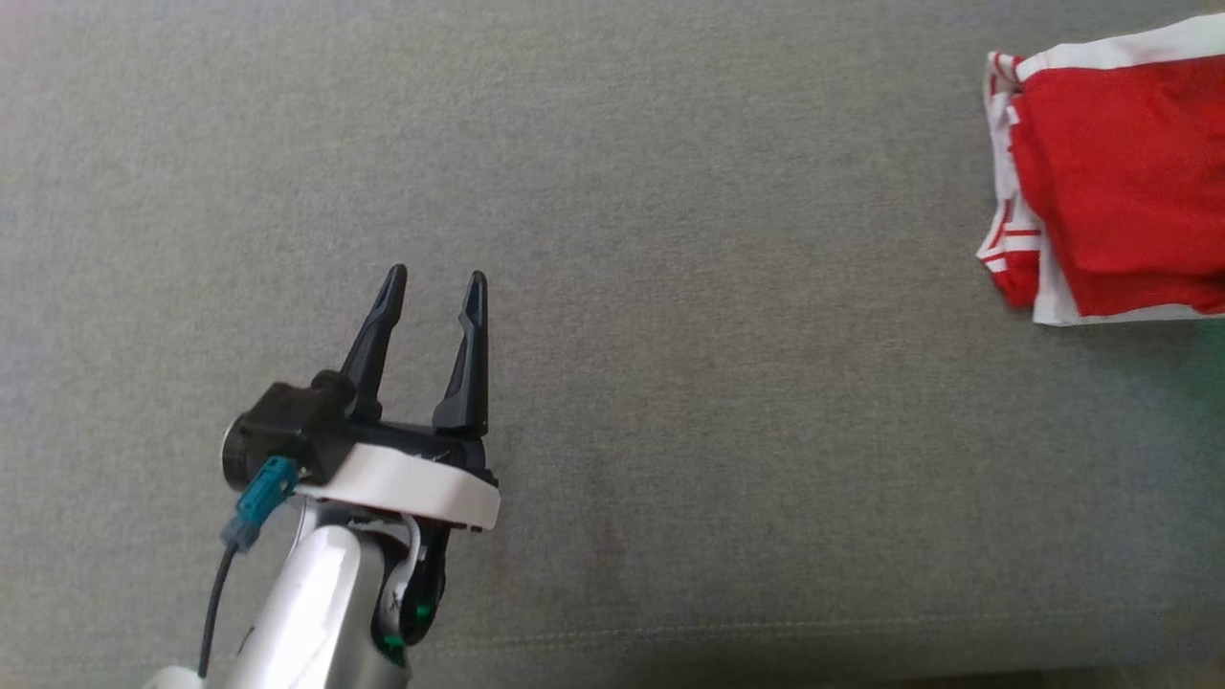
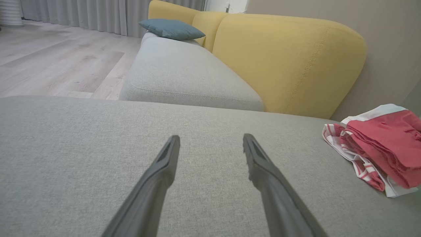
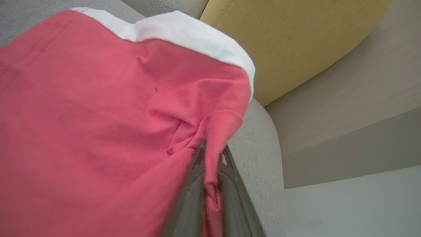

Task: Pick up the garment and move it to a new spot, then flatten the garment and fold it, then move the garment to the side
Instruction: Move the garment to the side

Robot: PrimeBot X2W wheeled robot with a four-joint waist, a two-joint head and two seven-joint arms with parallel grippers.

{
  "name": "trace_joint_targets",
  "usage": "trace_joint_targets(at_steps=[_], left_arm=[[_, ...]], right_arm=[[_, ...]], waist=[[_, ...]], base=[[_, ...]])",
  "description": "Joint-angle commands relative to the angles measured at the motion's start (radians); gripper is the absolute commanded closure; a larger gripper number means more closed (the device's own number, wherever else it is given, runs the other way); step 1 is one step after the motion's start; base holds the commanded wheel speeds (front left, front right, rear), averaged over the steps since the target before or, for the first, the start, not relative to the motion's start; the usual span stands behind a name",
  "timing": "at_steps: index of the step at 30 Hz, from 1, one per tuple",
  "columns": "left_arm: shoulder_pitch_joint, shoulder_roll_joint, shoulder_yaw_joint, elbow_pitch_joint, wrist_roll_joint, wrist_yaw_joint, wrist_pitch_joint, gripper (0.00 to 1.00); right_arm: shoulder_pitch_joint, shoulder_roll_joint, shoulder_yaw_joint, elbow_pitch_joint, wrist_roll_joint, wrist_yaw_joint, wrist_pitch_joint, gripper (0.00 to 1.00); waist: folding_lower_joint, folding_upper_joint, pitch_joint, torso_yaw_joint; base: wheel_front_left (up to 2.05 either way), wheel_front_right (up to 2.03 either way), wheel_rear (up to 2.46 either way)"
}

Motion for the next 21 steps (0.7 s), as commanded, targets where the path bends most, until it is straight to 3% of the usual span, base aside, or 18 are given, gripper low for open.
trace_joint_targets(at_steps=[1, 13, 14, 15, 21], left_arm=[[-0.032, 0.003, 0.025, -0.032, -0.004, 0.004, -0.012, 0.00], [-0.059, 0.003, 0.032, -0.023, -0.001, -0.002, -0.012, 0.00], [-0.062, 0.003, 0.033, -0.022, 0.000, -0.003, -0.012, 0.00], [-0.063, 0.003, 0.034, -0.022, 0.001, -0.003, -0.012, 0.00], [-0.057, 0.003, 0.043, -0.010, 0.007, -0.003, -0.012, 0.00]], right_arm=[[0.003, -0.037, -0.009, -0.016, 0.001, 0.003, 0.003, 1.00], [0.013, 0.020, -0.144, 0.062, -0.034, 0.003, 0.026, 1.00], [0.009, 0.030, -0.169, 0.069, -0.047, 0.003, 0.019, 0.69], [0.007, 0.038, -0.187, 0.074, -0.050, 0.003, 0.016, 0.00], [-0.007, 0.091, -0.247, 0.085, -0.093, 0.003, 0.001, 0.00]], waist=[[-0.0001, 0.0000, 0.010, 0.010], [-0.0001, 0.0000, 0.049, 0.036], [-0.0001, 0.0000, 0.052, 0.036], [-0.0001, 0.0000, 0.052, 0.036], [-0.0001, 0.0000, 0.028, 0.024]], base=[[0.00, 0.00, 0.00], [0.00, 0.00, 0.00], [0.00, 0.00, 0.00], [0.00, 0.00, 0.00], [0.00, 0.00, 0.00]])
